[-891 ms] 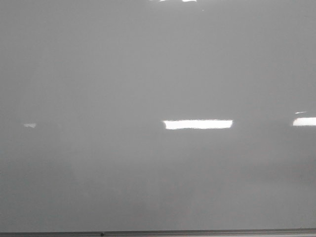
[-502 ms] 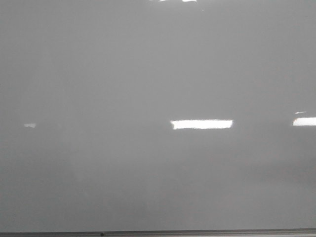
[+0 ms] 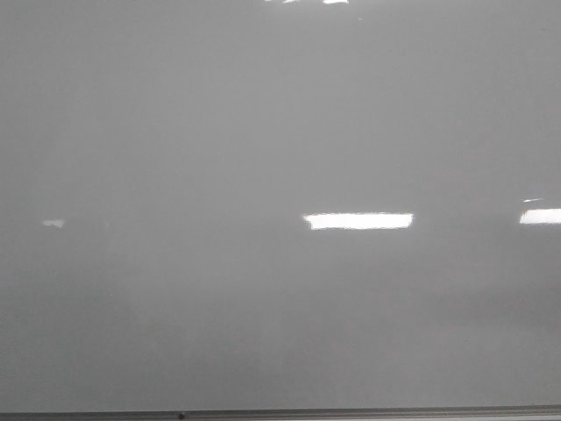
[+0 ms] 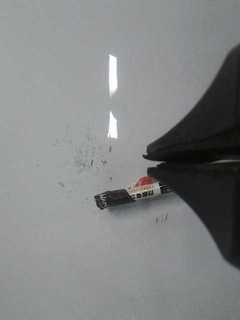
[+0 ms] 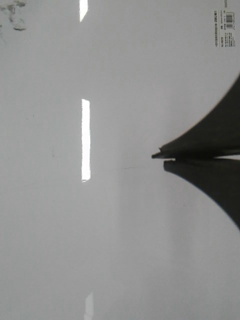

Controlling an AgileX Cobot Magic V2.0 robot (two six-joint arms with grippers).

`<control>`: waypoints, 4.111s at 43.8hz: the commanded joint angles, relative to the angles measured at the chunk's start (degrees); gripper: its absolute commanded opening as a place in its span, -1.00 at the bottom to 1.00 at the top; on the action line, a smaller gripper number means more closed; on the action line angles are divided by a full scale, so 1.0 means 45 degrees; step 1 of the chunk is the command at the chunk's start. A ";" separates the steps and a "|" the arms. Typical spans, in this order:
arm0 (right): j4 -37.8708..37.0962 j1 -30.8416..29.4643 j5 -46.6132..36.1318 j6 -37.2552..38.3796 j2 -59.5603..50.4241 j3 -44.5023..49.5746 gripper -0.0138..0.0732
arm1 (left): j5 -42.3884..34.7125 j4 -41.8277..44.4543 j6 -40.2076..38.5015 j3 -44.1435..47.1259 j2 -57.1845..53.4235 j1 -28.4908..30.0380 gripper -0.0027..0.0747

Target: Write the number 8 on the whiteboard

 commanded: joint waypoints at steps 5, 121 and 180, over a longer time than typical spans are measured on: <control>0.0009 0.0041 -0.0934 -0.0017 -0.0184 -0.0030 -0.82 | -0.1167 -0.0021 -0.0088 0.0159 -0.0143 -0.0093 -0.99; -0.0003 0.0041 0.1789 -0.0065 0.3888 -0.5958 0.46 | 0.1026 -0.0578 -0.1137 -0.7523 1.5463 0.1893 0.67; -0.0003 0.0041 0.1789 -0.0065 0.3888 -0.5958 0.46 | -0.3672 -0.0578 -0.1137 -0.7523 1.8821 0.0886 -0.79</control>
